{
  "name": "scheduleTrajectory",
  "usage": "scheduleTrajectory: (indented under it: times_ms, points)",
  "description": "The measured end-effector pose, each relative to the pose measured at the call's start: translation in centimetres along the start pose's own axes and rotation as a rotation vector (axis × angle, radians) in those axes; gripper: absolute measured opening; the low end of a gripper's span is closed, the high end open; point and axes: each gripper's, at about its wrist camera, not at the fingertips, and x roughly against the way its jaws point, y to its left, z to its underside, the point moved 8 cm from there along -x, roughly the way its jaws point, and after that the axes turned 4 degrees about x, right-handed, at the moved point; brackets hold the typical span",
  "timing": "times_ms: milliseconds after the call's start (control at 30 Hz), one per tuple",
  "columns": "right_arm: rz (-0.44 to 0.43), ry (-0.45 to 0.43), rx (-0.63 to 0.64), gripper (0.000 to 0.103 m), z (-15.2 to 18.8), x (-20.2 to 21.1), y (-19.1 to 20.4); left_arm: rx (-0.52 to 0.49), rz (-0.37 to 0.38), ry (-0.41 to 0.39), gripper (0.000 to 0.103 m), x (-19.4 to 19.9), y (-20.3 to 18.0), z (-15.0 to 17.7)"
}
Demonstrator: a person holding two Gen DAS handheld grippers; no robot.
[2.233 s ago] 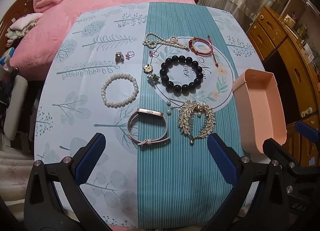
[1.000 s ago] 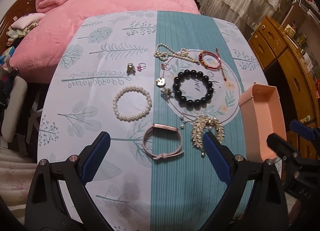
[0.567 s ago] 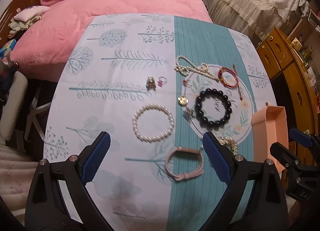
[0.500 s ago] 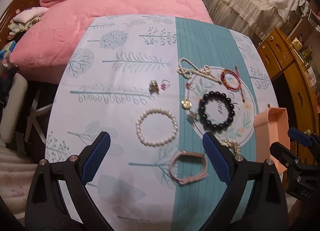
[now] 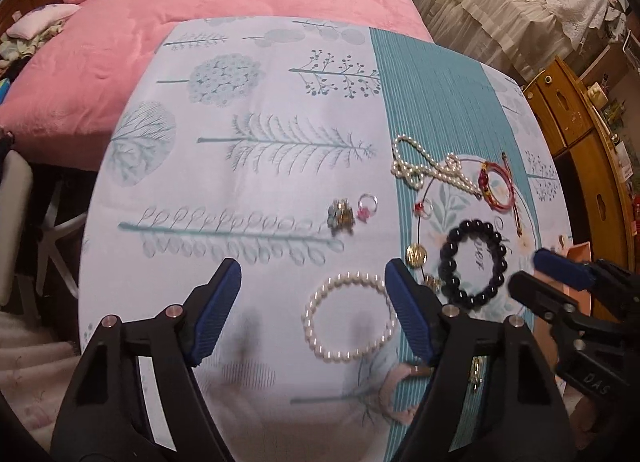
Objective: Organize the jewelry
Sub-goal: 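Grasp a small flower earring with the left tool while the right tool grasps another earring, then carry both held earrings over the pink tray with both tools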
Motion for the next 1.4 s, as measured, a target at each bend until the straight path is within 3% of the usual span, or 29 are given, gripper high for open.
scheduleTrajectory:
  times_ms: [200, 367, 600, 833, 1067, 1300, 1400]
  points:
    - [-0.013, 0.017, -0.025, 0.041, -1.8, -3.2, 0.7, -0.037, 0.028, 0.035, 0.052, -3.1, -0.9, -1.5]
    - [-0.016, 0.026, -0.038, 0.041, -2.2, -4.9, 0.7, -0.05, 0.056, 0.066, 0.044, -5.3, -1.6, -2.2]
    - [-0.011, 0.044, -0.084, 0.041, -0.7, -5.7, -0.9, -0.103, 0.06, 0.077, 0.017, -7.1, -2.7, -2.7]
    - [-0.023, 0.054, -0.114, 0.041, 0.9, -5.4, -2.3, -0.126, 0.074, 0.073, 0.016, -6.8, -2.8, -2.4]
    - [-0.151, 0.054, -0.045, 0.041, 2.0, -4.1, 1.3, -0.125, 0.088, 0.068, 0.015, -4.7, -1.8, -1.5]
    - [-0.16, 0.043, 0.019, 0.04, 2.0, -4.7, 3.1, -0.13, 0.104, 0.086, 0.015, -2.9, -1.4, 0.9]
    - [-0.143, 0.048, 0.067, 0.03, 1.9, -5.5, 3.6, -0.125, 0.108, 0.095, 0.016, -2.5, -1.2, 1.9]
